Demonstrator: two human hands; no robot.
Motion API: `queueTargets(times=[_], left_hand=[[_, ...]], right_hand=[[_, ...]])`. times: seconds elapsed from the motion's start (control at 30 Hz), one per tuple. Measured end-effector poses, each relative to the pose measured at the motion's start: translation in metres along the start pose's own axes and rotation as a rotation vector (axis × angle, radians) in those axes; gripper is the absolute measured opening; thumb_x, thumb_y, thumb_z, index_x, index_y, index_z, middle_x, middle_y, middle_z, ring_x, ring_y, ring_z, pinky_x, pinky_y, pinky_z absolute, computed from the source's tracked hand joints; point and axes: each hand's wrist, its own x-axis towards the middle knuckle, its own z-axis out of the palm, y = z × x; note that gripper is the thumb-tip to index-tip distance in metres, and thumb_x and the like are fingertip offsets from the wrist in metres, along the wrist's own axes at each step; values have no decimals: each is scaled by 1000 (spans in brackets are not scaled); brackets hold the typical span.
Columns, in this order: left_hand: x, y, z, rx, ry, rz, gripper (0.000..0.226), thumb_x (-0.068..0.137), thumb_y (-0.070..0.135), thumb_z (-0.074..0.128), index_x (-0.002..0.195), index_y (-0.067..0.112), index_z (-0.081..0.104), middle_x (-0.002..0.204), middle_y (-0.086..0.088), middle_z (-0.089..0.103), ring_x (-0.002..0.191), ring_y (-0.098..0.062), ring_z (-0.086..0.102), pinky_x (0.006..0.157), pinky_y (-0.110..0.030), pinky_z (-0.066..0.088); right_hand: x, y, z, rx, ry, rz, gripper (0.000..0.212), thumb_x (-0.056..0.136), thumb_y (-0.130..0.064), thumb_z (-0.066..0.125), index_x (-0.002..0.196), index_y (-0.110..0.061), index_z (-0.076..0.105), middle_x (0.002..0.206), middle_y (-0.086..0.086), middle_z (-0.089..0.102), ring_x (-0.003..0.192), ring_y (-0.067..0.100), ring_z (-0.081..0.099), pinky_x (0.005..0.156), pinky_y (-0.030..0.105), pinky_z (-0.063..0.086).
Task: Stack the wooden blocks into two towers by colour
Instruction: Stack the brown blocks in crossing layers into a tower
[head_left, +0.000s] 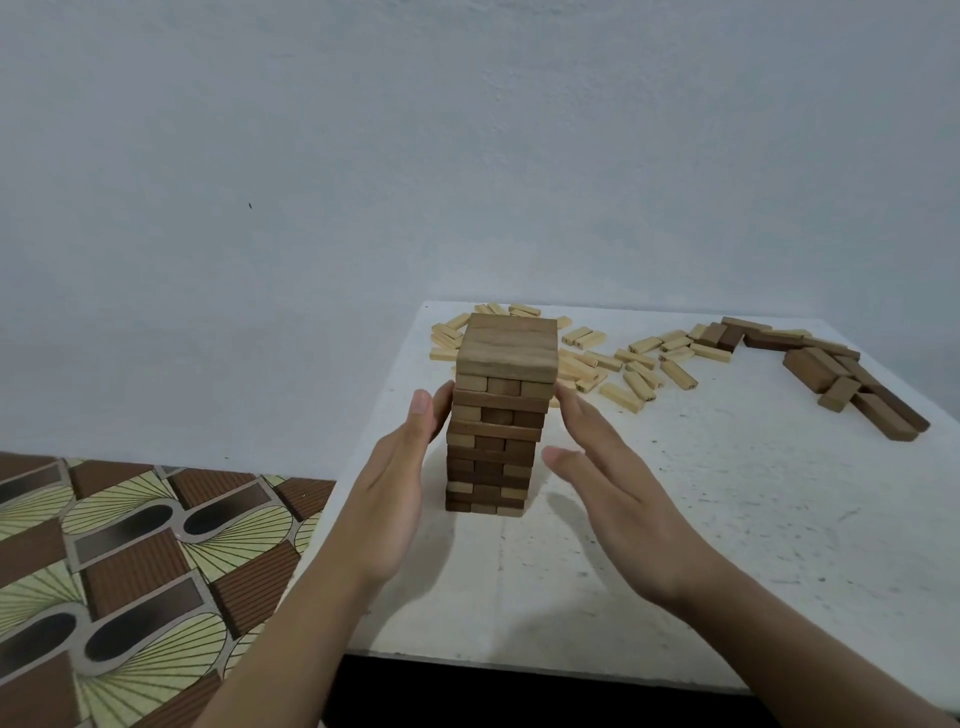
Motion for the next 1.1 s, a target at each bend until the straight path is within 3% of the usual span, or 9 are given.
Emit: queueTargets(times=[0.07,0.13,0.3,0.43,0.53,0.7,0.83,0.97,1.1], left_hand=[[-1,-2,2,-5,-3,-12,61,97,72,13,143,54,49,145,39,46,143,13,30,127,-36,15],[-2,-4,3,2,-12,-22,63,96,76,11,143,56,48,146,36,46,145,10,29,125,-33,15],[-3,-5,5,-10,-28,-4,60,97,72,11,140,57,50,138,42,51,133,24,34,111,-14,21],[-2,-4,6,-5,-23,7,60,96,68,12,140,56,51,132,46,52,125,31,34,102,-6,21],[-2,-4,5,-8,-32,22,60,99,64,12,142,51,51,135,42,53,129,27,35,102,-4,23],[-4,0,6,3,-39,35,57,102,57,12,140,48,53,117,53,54,115,36,38,84,12,24],[-5,3,8,7,-39,52,55,105,49,11,139,42,54,104,57,55,107,38,40,78,13,25],[-6,6,9,15,-35,59,51,107,45,12,135,43,54,101,58,54,106,39,40,78,13,25],[-7,10,9,27,-39,59,47,108,41,12,131,45,52,95,62,51,101,42,38,76,14,24]], right_hand=[[2,-1,2,-27,0,-15,63,102,-47,36,159,-46,11,162,-36,10,145,-19,4,124,25,8],[3,-2,4,-55,-7,-41,61,102,-46,36,158,-49,11,162,-36,9,145,-18,4,123,25,9],[3,-9,7,-109,-43,-113,64,108,-31,36,125,-87,12,140,-61,8,133,-32,4,106,-1,7],[5,-4,11,-109,-46,-103,56,108,-30,36,155,-54,16,160,-36,14,148,-11,9,125,30,14],[6,-3,13,-106,-36,-79,56,108,-32,36,157,-49,16,162,-32,13,150,-8,8,127,38,15],[8,-2,14,-118,-30,-84,55,108,-33,35,157,-50,16,162,-33,13,149,-9,8,126,31,13],[7,-4,13,-124,-39,-105,50,108,-32,35,145,-61,19,157,-38,14,144,-14,11,114,13,12],[7,-5,13,-132,-40,-82,52,108,-33,35,151,-55,17,159,-36,12,145,-12,10,119,20,11],[7,-5,13,-139,-40,-99,51,108,-32,34,147,-60,18,159,-36,14,144,-13,12,110,10,10]])
